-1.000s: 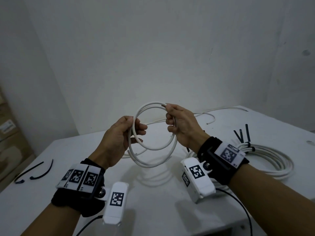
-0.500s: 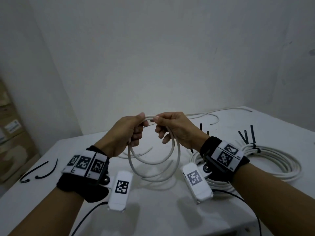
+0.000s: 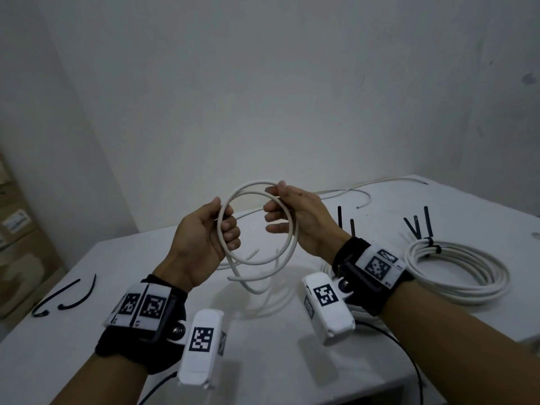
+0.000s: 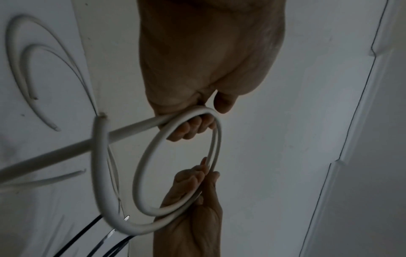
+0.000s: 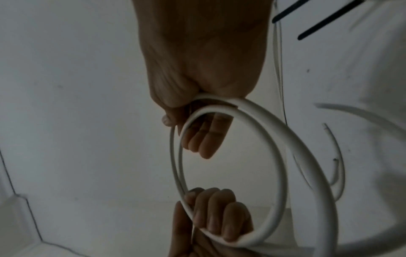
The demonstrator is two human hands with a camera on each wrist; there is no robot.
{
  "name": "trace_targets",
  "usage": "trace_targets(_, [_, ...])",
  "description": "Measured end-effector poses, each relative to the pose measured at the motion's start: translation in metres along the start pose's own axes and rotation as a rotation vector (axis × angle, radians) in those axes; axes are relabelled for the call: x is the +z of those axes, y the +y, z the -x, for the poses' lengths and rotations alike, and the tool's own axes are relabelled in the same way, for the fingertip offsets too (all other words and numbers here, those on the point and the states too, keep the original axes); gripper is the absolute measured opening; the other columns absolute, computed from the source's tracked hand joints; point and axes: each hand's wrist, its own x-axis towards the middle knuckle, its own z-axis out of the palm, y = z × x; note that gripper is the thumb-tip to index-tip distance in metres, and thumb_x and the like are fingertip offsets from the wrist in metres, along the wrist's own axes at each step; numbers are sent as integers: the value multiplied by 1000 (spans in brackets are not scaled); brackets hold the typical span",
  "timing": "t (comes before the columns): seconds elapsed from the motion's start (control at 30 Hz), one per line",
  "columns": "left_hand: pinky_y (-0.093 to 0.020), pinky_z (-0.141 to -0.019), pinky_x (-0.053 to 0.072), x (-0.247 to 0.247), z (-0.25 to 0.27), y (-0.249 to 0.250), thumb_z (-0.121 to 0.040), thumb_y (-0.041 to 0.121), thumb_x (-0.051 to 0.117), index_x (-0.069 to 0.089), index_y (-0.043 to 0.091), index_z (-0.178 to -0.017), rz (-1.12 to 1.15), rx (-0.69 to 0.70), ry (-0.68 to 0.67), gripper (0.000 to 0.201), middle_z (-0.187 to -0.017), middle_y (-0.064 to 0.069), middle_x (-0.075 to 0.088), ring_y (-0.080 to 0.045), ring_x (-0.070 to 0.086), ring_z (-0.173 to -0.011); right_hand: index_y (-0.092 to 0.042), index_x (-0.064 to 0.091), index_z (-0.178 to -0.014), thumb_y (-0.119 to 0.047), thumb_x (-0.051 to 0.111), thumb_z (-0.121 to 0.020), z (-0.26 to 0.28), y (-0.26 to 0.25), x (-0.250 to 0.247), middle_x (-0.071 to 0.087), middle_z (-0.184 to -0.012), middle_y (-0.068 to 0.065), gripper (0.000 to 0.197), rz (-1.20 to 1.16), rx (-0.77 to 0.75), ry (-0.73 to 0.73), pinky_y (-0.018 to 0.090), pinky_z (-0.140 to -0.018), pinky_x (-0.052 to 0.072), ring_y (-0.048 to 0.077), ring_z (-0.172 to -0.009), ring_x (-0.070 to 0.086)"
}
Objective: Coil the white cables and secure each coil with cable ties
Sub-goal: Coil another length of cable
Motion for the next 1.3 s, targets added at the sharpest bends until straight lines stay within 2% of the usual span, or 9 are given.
trace_targets(0.23, [-29, -58, 44, 9, 7, -11, -103, 32, 34, 51, 11, -77, -50, 67, 13, 38, -57, -4, 48, -20, 49, -55, -13, 58, -105, -22, 45, -98, -3, 3, 8, 58, -64, 7, 17, -156, 16, 234, 21, -43, 40, 14, -50, 49])
trace_targets(0.4, [-22, -45, 38, 13, 4, -7, -103, 33, 33, 48, 13, -76, 33, 107, 63, 37, -49, 4, 31, -11, 31, -42, -11, 58, -109, -21, 46, -100, 4, 17, 6, 58, -68, 8, 19, -66, -3, 185, 25, -44, 48, 16, -49, 55])
trace_targets(0.5, [-23, -46, 37, 13, 3, -8, -104, 33, 33, 47, 13, -75, 62, 129, 80, 37, -49, 5, 31, -10, 31, -42, -13, 57, -103, -25, 46, -100, 8, 23, 10, 56, -63, 7, 18, -89, -4, 169, 27, -44, 50, 18, -47, 55])
trace_targets(0.6, [-25, -52, 41, 8, 4, -15, -104, 31, 32, 45, 14, -75, 50, 124, 49, 36, -53, 2, 36, -12, 38, -48, -12, 57, -96, -32, 48, -98, 2, 17, 13, 48, -59, 2, 22, -247, 32, 196, 20, -40, 43, 12, -44, 46])
trace_targets(0.73, [-30, -62, 50, 2, 10, -14, -104, 29, 31, 48, 11, -80, -113, 115, -40, 34, -62, -5, 55, -19, 55, -60, -15, 52, -83, -32, 56, -94, -7, 7, 13, 34, -53, -5, 20, -358, 111, 252, 14, -31, 21, 4, -37, 25])
trace_targets(0.87, [-30, -71, 51, -4, 13, 2, -104, 25, 32, 58, 8, -84, -520, 176, -67, 37, -78, -9, 72, -21, 64, -72, -16, 50, -77, -27, 57, -94, -9, 4, 8, 30, -49, -5, 21, -372, 190, 264, 14, -27, 17, 4, -34, 21])
trace_targets(1.0, [-31, -76, 45, -8, 11, -3, -103, 35, 34, 66, 14, -90, -810, 313, 122, 40, -95, -3, 72, -14, 60, -83, -16, 49, -73, -25, 57, -94, -11, 5, 5, 30, -46, -6, 24, -392, 178, 312, 14, -27, 16, 4, -34, 21])
trace_targets(1.17, [-32, -69, 43, -13, 15, -28, -96, 59, 29, 56, 13, -108, -488, 292, 490, 54, -98, -8, 63, -21, 57, -85, -17, 48, -73, -25, 58, -94, -13, 6, 4, 31, -45, -6, 24, -457, 145, 383, 15, -26, 16, 5, -32, 21])
trace_targets(1.3, [-34, -77, 47, -10, 30, -51, -89, 68, 26, 59, 12, -109, -530, 183, 429, 69, -98, -6, 68, -21, 63, -87, -17, 48, -75, -25, 57, -94, -17, 6, 2, 30, -48, -5, 23, -473, 128, 443, 16, -26, 16, 6, -32, 20])
